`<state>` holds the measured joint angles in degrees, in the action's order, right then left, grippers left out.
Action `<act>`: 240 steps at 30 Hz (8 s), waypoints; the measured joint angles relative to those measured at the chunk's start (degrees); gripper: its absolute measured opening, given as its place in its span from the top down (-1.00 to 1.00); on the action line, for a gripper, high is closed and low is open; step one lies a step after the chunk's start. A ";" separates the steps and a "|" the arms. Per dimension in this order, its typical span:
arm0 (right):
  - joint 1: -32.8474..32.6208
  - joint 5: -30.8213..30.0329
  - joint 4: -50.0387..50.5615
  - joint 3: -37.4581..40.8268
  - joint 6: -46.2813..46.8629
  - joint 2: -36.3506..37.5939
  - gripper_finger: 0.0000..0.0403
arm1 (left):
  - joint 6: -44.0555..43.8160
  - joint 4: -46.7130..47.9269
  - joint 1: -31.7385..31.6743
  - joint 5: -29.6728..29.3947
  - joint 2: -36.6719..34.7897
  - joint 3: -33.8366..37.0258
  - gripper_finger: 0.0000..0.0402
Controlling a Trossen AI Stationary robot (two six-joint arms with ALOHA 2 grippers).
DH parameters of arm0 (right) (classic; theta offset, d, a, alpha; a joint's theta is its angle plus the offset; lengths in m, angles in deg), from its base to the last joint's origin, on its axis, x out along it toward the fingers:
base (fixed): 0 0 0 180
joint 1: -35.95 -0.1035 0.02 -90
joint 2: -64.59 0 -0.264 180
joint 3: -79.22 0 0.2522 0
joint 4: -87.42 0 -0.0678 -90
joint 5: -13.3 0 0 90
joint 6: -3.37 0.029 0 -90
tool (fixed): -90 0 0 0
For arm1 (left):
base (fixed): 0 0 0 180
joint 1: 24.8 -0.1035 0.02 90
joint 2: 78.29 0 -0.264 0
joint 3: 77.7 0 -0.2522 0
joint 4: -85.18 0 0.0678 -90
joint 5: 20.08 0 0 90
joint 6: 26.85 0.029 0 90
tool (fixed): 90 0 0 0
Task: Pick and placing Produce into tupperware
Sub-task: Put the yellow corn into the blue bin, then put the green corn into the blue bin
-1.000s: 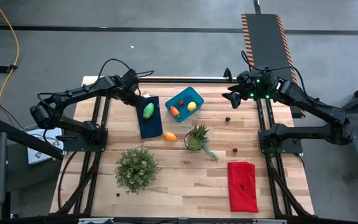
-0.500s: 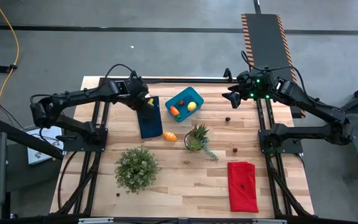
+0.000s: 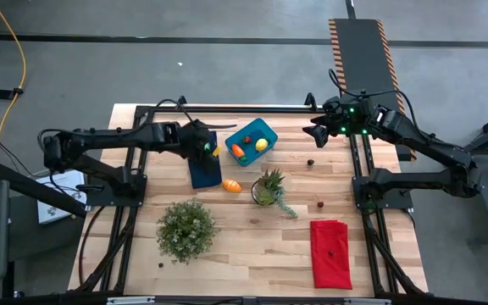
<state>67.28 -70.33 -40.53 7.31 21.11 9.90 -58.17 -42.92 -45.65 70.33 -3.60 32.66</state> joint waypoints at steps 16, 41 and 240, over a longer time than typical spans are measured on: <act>0.02 0.05 0.00 0.00 -0.17 0.00 -0.27 | -1.52 -7.35 2.80 0.00 -2.23 0.00 0.96; 0.00 0.04 -0.25 0.00 0.00 -0.11 -0.27 | 12.13 4.64 1.81 -10.92 -16.29 -14.80 0.96; 0.01 0.02 -2.13 0.00 -1.20 -0.48 -0.27 | 19.33 19.78 -10.25 2.78 35.04 -40.06 0.62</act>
<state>67.29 -70.31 -42.66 7.31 19.90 9.41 -38.84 -23.15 -55.90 73.10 31.44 -7.40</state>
